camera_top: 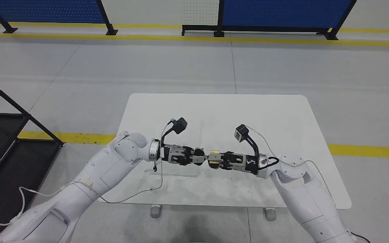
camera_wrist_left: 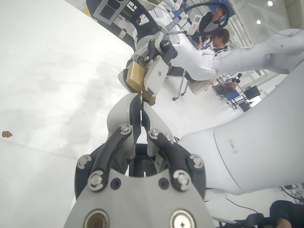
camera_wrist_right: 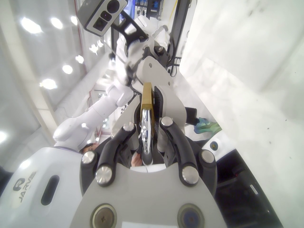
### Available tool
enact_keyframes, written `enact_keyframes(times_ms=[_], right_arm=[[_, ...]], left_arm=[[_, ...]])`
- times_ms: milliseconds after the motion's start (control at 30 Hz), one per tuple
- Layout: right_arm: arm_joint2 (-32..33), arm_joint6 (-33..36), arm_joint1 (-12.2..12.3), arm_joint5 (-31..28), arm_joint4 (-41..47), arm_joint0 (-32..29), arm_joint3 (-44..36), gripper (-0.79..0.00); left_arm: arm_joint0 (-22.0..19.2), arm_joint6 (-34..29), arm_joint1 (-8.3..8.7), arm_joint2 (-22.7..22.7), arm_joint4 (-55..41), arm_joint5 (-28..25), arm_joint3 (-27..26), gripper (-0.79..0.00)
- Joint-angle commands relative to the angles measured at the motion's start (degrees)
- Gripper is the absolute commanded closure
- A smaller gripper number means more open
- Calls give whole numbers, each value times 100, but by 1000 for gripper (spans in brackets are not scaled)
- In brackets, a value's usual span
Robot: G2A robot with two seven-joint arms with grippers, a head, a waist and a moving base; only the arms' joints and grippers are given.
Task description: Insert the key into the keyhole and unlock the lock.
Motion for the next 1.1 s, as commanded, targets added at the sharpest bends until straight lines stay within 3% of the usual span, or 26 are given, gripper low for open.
enact_keyframes(times_ms=[0, 1067], right_arm=[[0, 0, 0, 0, 0, 0, 0, 0], [0, 0, 0, 0, 0, 0, 0, 0]], left_arm=[[-9, 44, 3, 2, 46, -42, 17, 0], [109, 785, -49, -253, 1404, -396, -202, 0]])
